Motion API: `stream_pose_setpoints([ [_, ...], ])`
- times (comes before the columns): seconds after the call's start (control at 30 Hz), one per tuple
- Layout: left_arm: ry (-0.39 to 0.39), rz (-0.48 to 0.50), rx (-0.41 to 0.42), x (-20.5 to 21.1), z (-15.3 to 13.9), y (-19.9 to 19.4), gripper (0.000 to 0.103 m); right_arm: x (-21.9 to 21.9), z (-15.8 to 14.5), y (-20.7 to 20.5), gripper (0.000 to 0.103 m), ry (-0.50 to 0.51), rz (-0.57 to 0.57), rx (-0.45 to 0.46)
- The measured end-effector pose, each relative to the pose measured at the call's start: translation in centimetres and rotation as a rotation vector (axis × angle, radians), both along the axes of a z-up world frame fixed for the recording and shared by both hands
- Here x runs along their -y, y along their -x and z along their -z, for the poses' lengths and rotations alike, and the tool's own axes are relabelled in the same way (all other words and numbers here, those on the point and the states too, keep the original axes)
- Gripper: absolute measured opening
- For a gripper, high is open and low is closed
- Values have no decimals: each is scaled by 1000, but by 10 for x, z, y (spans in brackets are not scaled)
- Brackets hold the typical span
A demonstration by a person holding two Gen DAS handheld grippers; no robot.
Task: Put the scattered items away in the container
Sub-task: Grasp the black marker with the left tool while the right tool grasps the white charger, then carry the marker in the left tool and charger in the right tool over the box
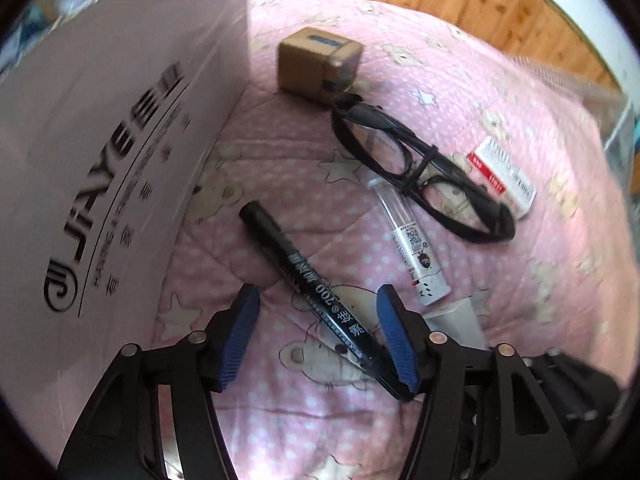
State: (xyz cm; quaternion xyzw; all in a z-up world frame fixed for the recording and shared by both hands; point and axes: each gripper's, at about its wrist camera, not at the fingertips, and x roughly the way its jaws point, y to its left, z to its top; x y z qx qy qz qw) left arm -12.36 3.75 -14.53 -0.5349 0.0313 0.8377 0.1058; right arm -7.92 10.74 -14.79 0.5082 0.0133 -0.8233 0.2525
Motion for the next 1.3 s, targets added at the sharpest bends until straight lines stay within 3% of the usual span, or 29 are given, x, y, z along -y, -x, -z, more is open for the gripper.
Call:
stream_pose_setpoints([
  [0.03, 2, 16, -9, 0, -1, -2, 17, -1, -1, 0, 23, 1, 8, 10],
  [0.1, -32, 12, 5, 7, -2, -4, 13, -3, -2, 0, 23, 11, 16, 31],
  [0.33, -95, -13, 18, 30, -13, -24, 13, -9, -9, -4, 23, 76, 39, 84],
  [0.83, -127, -34, -45, 49, -54, -70, 13, -14, -39, -29, 23, 108, 27, 35],
  [1.3, -205, -17, -96, 60, -86, -114, 13, -22, -57, -69, 23, 124, -2, 24],
])
